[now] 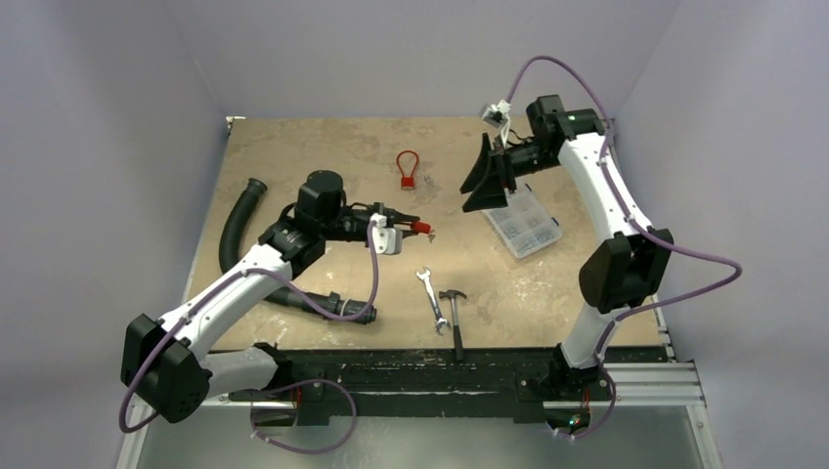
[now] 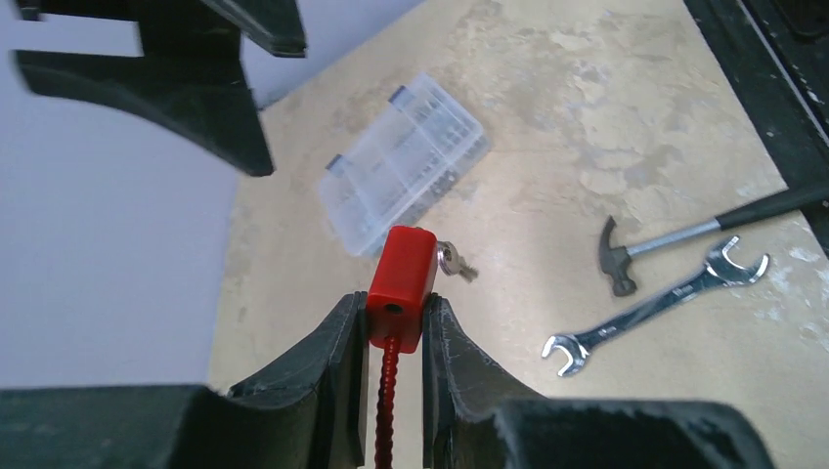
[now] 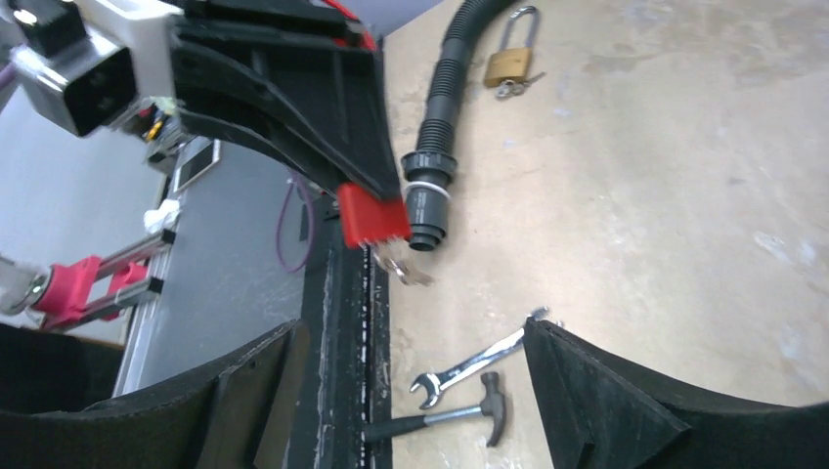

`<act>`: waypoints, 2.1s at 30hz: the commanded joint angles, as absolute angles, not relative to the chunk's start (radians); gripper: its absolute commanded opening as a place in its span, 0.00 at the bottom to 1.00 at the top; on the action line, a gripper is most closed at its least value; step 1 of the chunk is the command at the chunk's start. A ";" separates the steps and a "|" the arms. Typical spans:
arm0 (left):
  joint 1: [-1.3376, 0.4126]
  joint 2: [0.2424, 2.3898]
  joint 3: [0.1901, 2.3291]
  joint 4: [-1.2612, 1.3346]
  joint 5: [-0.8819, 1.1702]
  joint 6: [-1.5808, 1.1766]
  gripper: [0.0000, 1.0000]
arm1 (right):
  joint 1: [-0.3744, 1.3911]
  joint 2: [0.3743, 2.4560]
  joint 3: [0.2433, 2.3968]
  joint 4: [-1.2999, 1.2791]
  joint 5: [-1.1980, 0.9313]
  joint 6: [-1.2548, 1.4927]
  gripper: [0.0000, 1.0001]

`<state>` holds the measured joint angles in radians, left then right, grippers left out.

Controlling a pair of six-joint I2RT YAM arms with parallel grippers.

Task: Lock with the key
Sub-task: Pick up the lock from the center of the board, then lock the lock.

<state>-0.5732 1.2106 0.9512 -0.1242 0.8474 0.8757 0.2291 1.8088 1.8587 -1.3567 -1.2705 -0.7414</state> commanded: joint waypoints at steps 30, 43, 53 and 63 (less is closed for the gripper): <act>-0.618 1.091 0.910 0.140 0.846 0.958 0.00 | 0.393 1.530 1.590 -0.890 -1.190 -0.446 0.58; -0.618 1.086 0.890 0.170 0.833 0.979 0.00 | 0.414 1.567 1.600 -0.988 -1.218 -0.550 0.11; -0.620 1.020 0.710 0.285 0.863 1.326 0.00 | 0.414 1.681 1.705 -1.264 -1.348 -0.723 0.00; -0.627 0.992 0.578 0.475 0.934 1.570 0.00 | 0.420 1.672 1.582 -1.162 -1.474 -0.530 0.00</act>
<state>-0.6258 1.0260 0.6197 0.3611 0.8528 1.3842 0.4187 1.7206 1.6226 -1.2148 -1.3380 -0.6529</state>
